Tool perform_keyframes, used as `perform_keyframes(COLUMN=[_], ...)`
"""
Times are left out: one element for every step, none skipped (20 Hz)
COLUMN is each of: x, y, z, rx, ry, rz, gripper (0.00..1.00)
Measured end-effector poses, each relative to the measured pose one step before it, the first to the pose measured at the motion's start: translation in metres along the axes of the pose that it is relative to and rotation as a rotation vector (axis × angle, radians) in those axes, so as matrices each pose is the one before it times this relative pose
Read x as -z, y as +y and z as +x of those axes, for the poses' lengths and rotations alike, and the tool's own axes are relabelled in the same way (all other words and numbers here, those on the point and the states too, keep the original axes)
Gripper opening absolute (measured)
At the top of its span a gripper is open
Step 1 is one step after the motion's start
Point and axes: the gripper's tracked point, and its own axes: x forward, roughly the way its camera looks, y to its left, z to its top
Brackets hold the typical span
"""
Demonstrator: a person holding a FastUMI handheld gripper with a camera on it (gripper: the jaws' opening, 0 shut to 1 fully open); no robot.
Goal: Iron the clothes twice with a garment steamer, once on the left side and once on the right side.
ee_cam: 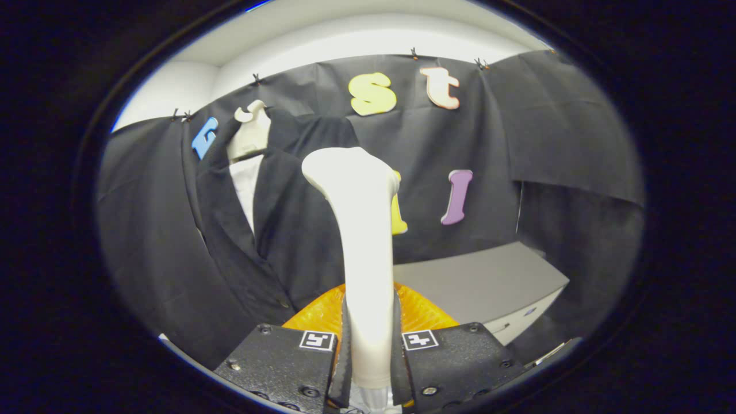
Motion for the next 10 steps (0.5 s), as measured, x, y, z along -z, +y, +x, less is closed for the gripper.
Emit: perform_keyframes(x=[-0.01162,-0.01307,-0.01102,-0.01064,-0.00775,-0.00586,-0.00585,-0.00558,-0.00245,-0.00401], y=[0.00991,0.00861,0.00731,0.00562,0.0047,0.0046,0.00487,0.00368,0.003,0.00043], z=[0.00509,0.00407,0.00538,0.00575,0.00702,0.00861,0.00579,0.00872,0.01036,0.00943], rx=[-0.00618,-0.0036,-0.00039,0.00408,0.00856,0.00313,-0.00102,-0.00026,0.00503,0.0113], ry=[-0.03871,-0.03418,-0.03953,-0.03027,-0.02675,-0.01815,-0.01601,-0.01437,-0.00833,-0.01324], rz=[-0.01073,-0.02027,-0.01704,-0.0247,-0.01094,-0.00565,0.00733,0.00722,-0.00263,-0.00749], gripper=[0.3,0.3,0.3,0.3,0.3,0.3,0.3,0.3,0.3,0.3])
